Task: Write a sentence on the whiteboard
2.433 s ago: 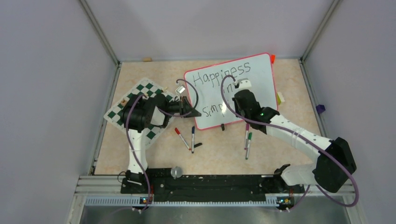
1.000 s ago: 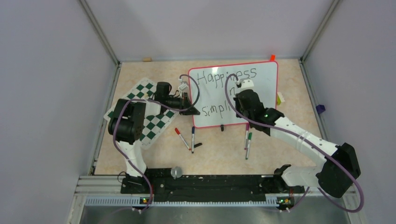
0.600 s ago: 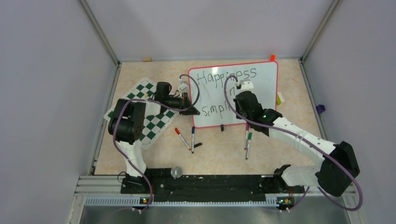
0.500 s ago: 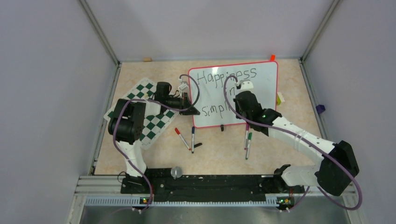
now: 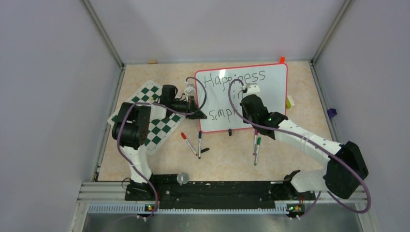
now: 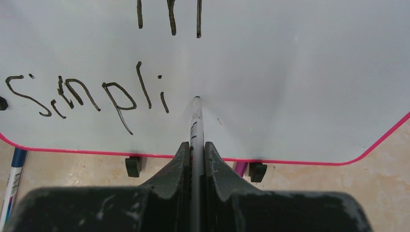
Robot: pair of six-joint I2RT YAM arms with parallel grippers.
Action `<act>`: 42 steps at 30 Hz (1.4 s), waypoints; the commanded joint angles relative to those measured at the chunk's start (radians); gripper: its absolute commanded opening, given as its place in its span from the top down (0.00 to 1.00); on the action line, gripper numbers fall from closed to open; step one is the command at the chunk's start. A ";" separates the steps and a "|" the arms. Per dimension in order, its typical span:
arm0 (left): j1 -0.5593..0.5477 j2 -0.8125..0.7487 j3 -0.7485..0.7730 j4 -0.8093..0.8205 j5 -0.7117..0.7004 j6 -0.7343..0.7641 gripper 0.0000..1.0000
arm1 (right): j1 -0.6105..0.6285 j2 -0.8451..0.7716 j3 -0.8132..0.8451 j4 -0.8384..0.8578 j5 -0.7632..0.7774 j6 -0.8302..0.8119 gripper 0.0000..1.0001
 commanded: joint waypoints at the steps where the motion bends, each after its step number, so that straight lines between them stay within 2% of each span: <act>1: -0.017 0.042 -0.031 -0.108 -0.036 0.116 1.00 | 0.008 0.014 0.019 0.080 -0.020 -0.016 1.00; 14: -0.018 0.042 -0.031 -0.111 -0.035 0.118 1.00 | 0.009 -0.007 -0.043 0.061 -0.078 -0.014 1.00; 24: -0.018 0.041 -0.031 -0.112 -0.037 0.120 1.00 | 0.009 -0.025 -0.031 -0.025 0.014 -0.008 1.00; 31: -0.018 0.039 -0.031 -0.114 -0.038 0.123 1.00 | 0.009 -0.045 -0.005 -0.022 0.054 -0.005 1.00; 42: -0.018 0.037 -0.031 -0.117 -0.038 0.124 1.00 | -0.004 -0.127 0.016 -0.017 0.004 -0.008 1.00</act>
